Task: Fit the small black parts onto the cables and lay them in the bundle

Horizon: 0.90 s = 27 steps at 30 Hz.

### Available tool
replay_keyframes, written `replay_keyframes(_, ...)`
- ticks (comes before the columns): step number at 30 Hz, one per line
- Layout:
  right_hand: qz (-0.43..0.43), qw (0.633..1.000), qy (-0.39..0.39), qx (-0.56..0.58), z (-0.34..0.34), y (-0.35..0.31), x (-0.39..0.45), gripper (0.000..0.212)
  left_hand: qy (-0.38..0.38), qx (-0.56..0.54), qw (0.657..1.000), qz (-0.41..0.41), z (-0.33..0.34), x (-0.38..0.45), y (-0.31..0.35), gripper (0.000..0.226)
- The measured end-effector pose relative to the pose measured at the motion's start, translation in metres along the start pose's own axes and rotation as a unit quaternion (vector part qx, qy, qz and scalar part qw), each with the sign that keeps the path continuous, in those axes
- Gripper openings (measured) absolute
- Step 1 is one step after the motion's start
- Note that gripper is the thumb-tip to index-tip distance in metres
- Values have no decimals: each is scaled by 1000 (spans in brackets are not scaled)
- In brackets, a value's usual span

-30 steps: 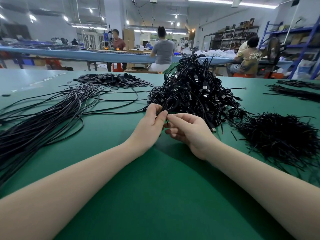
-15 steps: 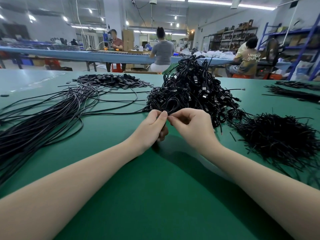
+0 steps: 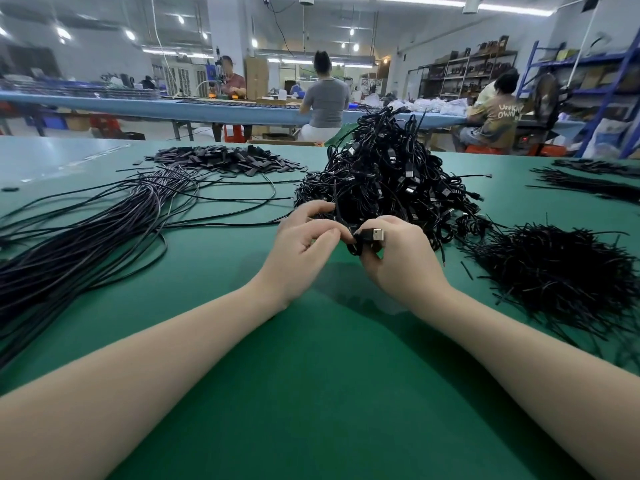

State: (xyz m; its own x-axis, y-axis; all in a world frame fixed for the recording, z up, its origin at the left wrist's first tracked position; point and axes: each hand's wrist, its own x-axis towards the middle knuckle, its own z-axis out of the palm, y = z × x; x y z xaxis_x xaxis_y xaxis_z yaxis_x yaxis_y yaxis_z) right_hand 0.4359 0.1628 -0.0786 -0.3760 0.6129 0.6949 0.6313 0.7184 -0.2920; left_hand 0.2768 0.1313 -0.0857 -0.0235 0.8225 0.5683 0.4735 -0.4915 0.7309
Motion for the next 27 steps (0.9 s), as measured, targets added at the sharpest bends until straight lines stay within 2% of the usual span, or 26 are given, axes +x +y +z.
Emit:
replay_keyframes(5, 39, 999, 18, 28, 3, 4, 0, 16, -28, 37, 995, 85, 0, -3, -6, 34)
replay_keyframes(8, 42, 997, 13, 65, 6, -3, -2, 14, 10, 50, 996, 76, 0, -1, -12, 31)
replay_keyframes(11, 85, 989, 0, 123, 7, -8, 0, 11, 38, 63, 995, 65, -2, 1, -15, 30)
replay_keyframes(15, 139, 974, -18, 178, 6, -7, 2, 9, 35, 46, 995, 75, -3, 0, -15, 28)
replay_keyframes(18, 146, 971, 7, 191, 7, -9, 4, 15, 36, 14, 996, 86, -2, 1, -13, 27)
replay_keyframes(20, 106, 982, 22, 153, 6, -12, 3, 13, 47, -9, 996, 69, 0, 1, -12, 27)
replay_keyframes(24, -17, 999, 13, 37, 1, -13, 3, 8, 68, -116, 988, -71, 1, 2, -7, 38)
replay_keyframes(27, -107, 992, 23, -55, -2, -11, 4, 10, 34, -188, 972, -137, -3, 3, -4, 34)
